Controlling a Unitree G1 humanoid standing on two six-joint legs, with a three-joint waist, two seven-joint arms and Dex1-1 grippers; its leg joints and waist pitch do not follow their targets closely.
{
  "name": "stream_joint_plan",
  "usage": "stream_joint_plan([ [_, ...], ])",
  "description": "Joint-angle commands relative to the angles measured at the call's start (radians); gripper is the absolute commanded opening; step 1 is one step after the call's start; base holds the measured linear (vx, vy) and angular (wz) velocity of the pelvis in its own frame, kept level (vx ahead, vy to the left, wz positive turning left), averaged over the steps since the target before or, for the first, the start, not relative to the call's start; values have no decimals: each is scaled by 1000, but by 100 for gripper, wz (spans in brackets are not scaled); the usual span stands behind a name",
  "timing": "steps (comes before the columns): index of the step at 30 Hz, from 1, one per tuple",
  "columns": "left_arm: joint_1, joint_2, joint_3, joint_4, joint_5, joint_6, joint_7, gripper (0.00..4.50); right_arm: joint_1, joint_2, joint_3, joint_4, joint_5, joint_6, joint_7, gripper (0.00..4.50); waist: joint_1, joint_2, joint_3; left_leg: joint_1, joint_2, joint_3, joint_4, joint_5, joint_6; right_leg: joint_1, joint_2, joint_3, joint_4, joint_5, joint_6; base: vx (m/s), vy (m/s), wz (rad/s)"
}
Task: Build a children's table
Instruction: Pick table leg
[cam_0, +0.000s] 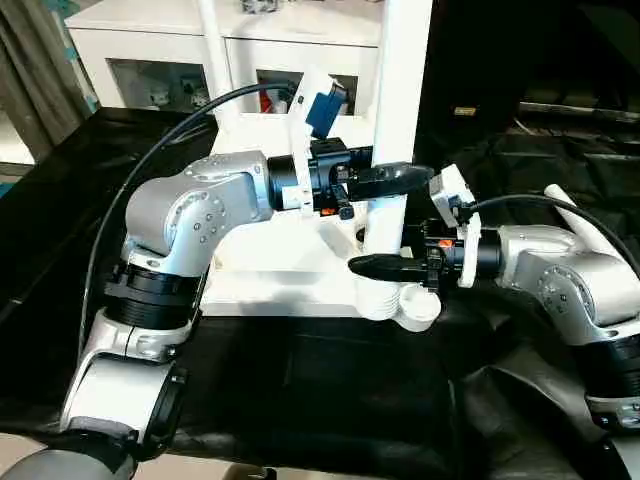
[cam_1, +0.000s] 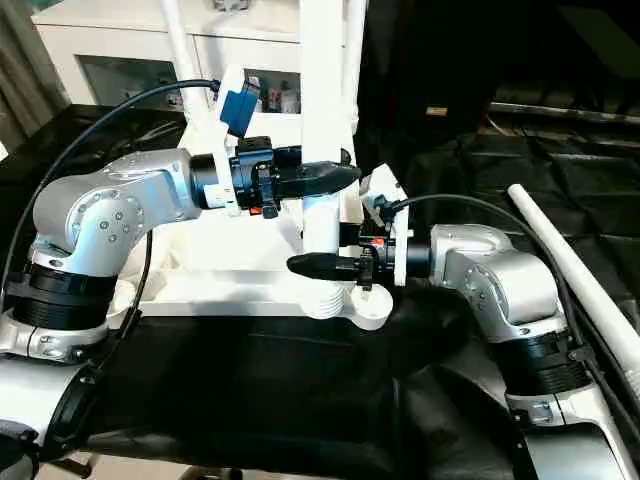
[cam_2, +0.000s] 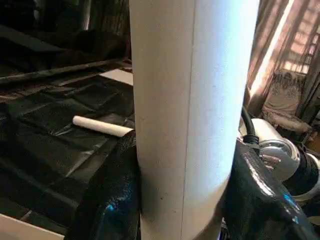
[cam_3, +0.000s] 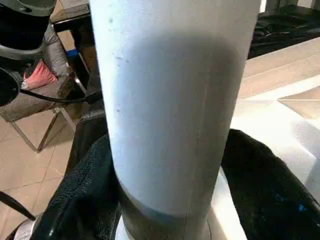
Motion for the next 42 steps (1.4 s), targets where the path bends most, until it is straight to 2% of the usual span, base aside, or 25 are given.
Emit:
stream_joint_plan([
  [1, -4, 5, -10, -21, -2, 6, -8, 183, 4, -16, -2, 1, 0, -1, 9, 298, -1, -10, -79, 15, 22, -3, -64, -181, 9, 61, -41, 32, -66, -250, -198, 0, 0, 0],
  [5, -4, 5, -11, -22, -4, 5, -9, 183, 5, -14, -1, 3, 5, 2, 11, 298, -1, -11, -80, 15, 22, -2, -64, -178, 9, 61, -41, 32, -66, -251, -198, 0, 0, 0],
  [6, -4, 4, -11, -23, -4, 6, -9, 183, 6, -13, -1, 2, 6, 4, 12, 282, 0, -8, -80, 14, 22, -3, -63, -178, 8, 61, -42, 32, -65, -250, -199, 0, 0, 0],
  [7, -4, 4, -11, -23, -4, 6, -9, 183, 6, -13, -1, 2, 6, 4, 12, 266, 0, -9, -80, 14, 22, -3, -63, -180, 8, 61, -42, 32, -66, -251, -198, 0, 0, 0],
  [8, -3, 4, -11, -25, -4, 6, -9, 183, 7, -12, -2, 1, 8, 5, 13, 266, -1, -12, -80, 14, 22, -2, -63, -179, 8, 62, -42, 32, -66, -250, -198, 0, 0, 0],
  [11, -1, 3, -10, -29, -5, 8, -9, 183, 10, -10, -5, -1, 12, 8, 14, 251, 0, -8, -80, 15, 23, -3, -63, -178, 10, 61, -42, 32, -65, -245, -201, 0, 0, 0],
  [17, -5, 2, -6, -24, -8, 7, -10, 183, 11, -8, -8, -2, 14, 10, 12, 199, -1, -8, -80, 15, 22, -3, -63, -183, 8, 61, -41, 32, -66, -244, -204, 0, 0, 0],
  [26, -7, -6, -6, -18, -5, -2, -8, 183, 14, -7, -14, -2, 15, 4, 6, 189, -1, -7, -80, 15, 22, -3, -63, -187, 6, 62, -41, 32, -67, -247, -203, 0, 0, 0],
  [27, -8, -9, -2, -15, -5, 6, 4, 218, 14, -6, -15, -2, 16, 3, 4, 189, -1, -6, -80, 15, 22, -3, -63, -188, 6, 62, -41, 32, -67, -248, -202, 0, 0, 0],
  [28, -11, -19, 11, -10, -24, 18, 5, 218, 15, -5, -17, -1, 16, 3, 3, 189, -1, -6, -81, 15, 22, -3, -63, -186, 6, 62, -41, 32, -66, -245, -203, 0, 0, 0],
  [29, -13, -25, 20, -7, -38, 28, 5, 253, 15, -5, -18, -1, 17, 3, 2, 189, -1, -9, -80, 15, 22, -3, -63, -182, 7, 63, -41, 32, -66, -240, -206, 0, 0, 0],
  [32, -11, -44, 46, -22, -74, 37, 8, 260, 18, 6, -26, -3, 20, 1, -12, 189, 0, -10, -81, 13, 21, -1, -61, -173, 10, 63, -42, 32, -64, -231, -213, 0, 0, 0],
  [34, -8, -52, 52, -27, -72, 20, 18, 273, 20, 14, -31, -5, 23, 1, -22, 189, 0, -10, -81, 14, 21, -2, -61, -176, 15, 62, -41, 31, -64, -231, -215, 0, 0, 0],
  [35, 6, -76, 67, -16, -36, -41, 70, 284, 26, 33, -46, -13, 30, -3, -47, 189, 0, -4, -81, 13, 22, -3, -61, -180, 15, 62, -42, 31, -67, -234, -213, 0, 0, 0],
  [37, 13, -87, 75, -8, -22, -67, 93, 284, 27, 40, -53, -16, 32, -7, -58, 189, -1, -7, -81, 14, 22, -4, -62, -187, 12, 63, -42, 30, -70, -238, -208, 0, 0, 0],
  [38, 25, -109, 98, -5, -33, -85, 114, 284, 26, 52, -65, -17, 37, -10, -75, 189, 0, -6, -81, 14, 22, -4, -62, -189, 10, 63, -42, 30, -70, -243, -205, 0, 0, 0],
  [39, 40, -170, 169, 2, -67, -130, 168, 284, 22, 70, -89, -17, 50, -13, -100, 189, -1, -8, -81, 12, 22, -3, -61, -186, 10, 65, -43, 31, -69, -235, -206, 0, 0, 0],
  [42, 40, -226, 241, 23, -95, -190, 234, 284, 19, 81, -106, -21, 62, -14, -113, 189, 2, -10, -82, 12, 20, -2, -59, -189, 16, 65, -44, 29, -73, -247, -207, 0, 0, 0],
])
